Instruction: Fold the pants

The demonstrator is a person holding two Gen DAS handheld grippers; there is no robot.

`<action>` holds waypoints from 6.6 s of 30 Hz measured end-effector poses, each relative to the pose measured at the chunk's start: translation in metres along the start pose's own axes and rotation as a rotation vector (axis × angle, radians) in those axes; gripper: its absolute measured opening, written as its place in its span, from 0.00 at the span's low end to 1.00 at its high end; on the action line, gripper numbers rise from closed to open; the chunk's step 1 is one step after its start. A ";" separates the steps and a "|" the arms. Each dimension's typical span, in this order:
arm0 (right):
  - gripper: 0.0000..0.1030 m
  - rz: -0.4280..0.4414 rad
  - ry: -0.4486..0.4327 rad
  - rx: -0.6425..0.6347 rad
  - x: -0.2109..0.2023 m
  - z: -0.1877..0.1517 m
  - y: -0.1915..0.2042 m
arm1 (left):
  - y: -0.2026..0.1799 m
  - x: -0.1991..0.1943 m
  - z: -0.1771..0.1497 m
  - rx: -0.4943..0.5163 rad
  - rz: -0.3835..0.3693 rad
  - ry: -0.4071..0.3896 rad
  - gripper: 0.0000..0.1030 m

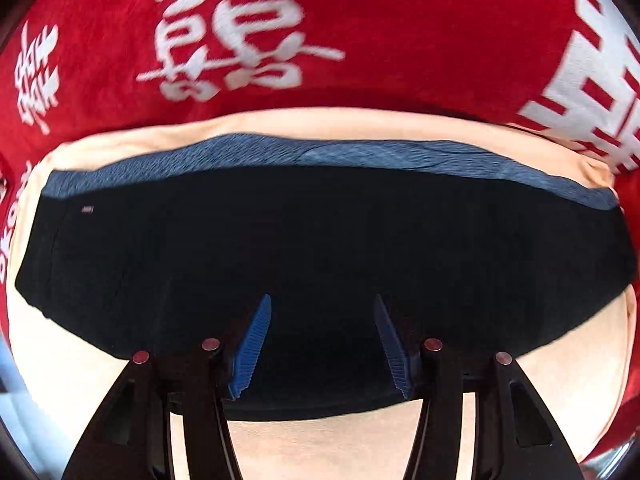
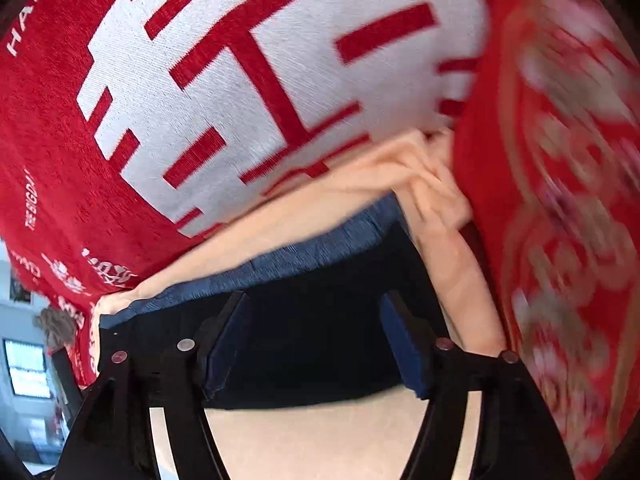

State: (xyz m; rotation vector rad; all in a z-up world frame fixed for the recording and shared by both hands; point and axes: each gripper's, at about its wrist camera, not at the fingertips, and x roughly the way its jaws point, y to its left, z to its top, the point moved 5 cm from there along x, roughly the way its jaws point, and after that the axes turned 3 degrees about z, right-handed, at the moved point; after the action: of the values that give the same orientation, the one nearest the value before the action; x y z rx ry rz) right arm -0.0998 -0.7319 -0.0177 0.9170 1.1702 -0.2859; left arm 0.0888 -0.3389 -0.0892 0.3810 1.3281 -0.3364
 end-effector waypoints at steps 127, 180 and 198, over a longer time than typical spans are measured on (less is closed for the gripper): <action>0.36 -0.222 -0.073 -0.426 0.203 -0.076 0.244 | 0.128 0.114 0.135 0.001 0.030 -0.093 0.93; 0.89 -0.061 -0.187 0.284 0.015 -0.174 -0.026 | -0.109 -0.031 0.017 0.296 -0.163 -0.052 0.93; 0.12 -0.122 -0.215 0.213 0.048 -0.062 -0.066 | -0.143 0.049 0.024 0.250 -0.056 -0.064 0.95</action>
State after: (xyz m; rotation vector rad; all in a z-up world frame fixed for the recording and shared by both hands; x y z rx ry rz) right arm -0.1635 -0.7149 -0.0966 0.9751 1.0100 -0.6024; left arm 0.0564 -0.4779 -0.1434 0.5382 1.2385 -0.5605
